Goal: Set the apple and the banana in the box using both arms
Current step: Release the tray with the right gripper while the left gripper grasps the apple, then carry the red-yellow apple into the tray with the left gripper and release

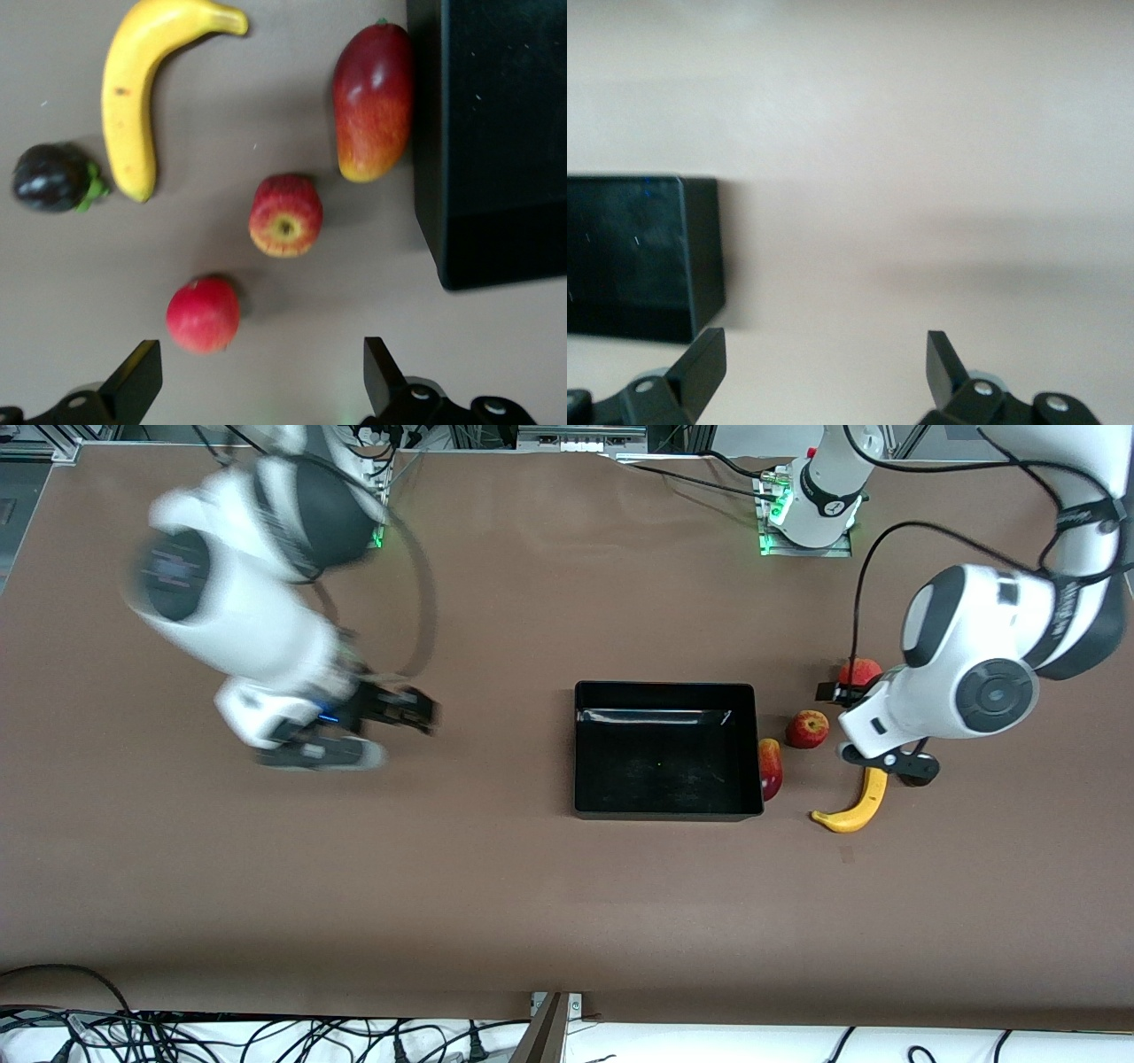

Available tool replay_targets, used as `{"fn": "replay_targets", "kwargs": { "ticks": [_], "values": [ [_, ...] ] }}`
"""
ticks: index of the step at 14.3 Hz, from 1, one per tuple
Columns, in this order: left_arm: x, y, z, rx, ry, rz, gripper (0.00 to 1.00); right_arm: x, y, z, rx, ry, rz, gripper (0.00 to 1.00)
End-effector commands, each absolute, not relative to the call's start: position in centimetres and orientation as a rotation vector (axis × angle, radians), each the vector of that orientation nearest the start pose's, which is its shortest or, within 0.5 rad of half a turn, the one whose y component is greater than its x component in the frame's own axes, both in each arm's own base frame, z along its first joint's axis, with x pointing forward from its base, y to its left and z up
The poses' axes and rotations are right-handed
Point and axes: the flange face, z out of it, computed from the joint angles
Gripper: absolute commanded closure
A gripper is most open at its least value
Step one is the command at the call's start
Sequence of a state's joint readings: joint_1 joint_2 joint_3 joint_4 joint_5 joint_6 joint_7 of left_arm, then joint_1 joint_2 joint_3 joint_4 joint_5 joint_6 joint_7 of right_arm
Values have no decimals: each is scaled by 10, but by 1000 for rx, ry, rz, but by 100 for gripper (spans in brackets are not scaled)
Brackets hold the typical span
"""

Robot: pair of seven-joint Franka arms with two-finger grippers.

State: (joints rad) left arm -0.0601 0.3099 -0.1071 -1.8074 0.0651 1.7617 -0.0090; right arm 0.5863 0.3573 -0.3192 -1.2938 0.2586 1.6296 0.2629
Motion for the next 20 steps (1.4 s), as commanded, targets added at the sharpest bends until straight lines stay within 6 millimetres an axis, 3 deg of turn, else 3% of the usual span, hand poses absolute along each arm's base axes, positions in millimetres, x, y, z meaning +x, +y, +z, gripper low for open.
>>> {"fn": "replay_targets", "kwargs": {
  "ticks": [1, 4, 5, 6, 7, 11, 12, 13, 14, 16, 17, 19, 20],
  "values": [
    [564, -86, 314, -3039, 313, 418, 0, 584, 168, 584, -2970, -84, 149, 0],
    [532, -82, 250, -3053, 342, 288, 0, 558, 97, 598, -3026, -102, 98, 0],
    [522, -81, 236, -3062, 330, 260, 0, 549, 73, 598, -3026, -90, 101, 0],
    [519, -82, 228, -3071, 322, 223, 0, 541, 62, 598, -3023, -122, 99, 0],
    [514, -83, 218, -3079, 321, 193, 0, 535, 52, 599, -3044, -122, 81, 0],
    [514, -84, 199, -3089, 325, 177, 0, 522, 61, 592, -3078, -151, 43, 0],
    [515, -84, 200, -3088, 329, 175, 51, 523, 61, 595, -3087, -153, 35, 0],
    [517, -84, 203, -3087, 331, 170, 76, 526, 60, 600, -3094, -150, 18, 0],
    [519, -84, 208, -3086, 339, 161, 90, 530, 60, 599, -3095, -143, 18, 0],
    [529, -84, 231, -3077, 338, 164, 100, 538, 59, 605, -3095, -139, 1, 0],
    [538, -89, 251, -3069, 341, 177, 100, 539, 58, 606, -3095, -134, -8, 0],
    [565, -100, 304, -3042, 337, 273, 100, 538, 54, 609, -3105, -124, -9, 0],
    [575, -115, 329, -3035, 351, 312, 100, 538, 52, 609, -3117, -128, -5, 0]
  ]
}}
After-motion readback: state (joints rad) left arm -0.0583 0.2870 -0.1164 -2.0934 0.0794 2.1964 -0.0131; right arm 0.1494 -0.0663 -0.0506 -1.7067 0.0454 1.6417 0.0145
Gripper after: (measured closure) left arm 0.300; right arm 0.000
